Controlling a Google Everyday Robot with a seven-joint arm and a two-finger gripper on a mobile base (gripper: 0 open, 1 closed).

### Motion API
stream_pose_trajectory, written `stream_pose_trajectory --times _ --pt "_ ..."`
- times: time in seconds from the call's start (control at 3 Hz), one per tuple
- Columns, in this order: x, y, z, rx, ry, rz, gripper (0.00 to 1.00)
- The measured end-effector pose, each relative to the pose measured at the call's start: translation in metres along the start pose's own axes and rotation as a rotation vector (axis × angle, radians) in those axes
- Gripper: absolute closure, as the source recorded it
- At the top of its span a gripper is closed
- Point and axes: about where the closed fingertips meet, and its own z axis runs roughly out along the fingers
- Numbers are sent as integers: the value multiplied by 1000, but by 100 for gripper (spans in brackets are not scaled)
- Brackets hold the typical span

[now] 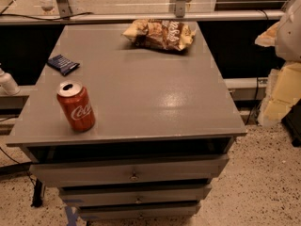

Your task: Move brown chip bag near coke can

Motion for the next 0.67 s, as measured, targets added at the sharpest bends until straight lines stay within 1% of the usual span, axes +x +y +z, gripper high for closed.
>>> stream_pose_trajectory --times 0.33,0.67 --pt "0 0 0 0 0 0 0" --pt "-10 -10 15 4 -69 34 0"
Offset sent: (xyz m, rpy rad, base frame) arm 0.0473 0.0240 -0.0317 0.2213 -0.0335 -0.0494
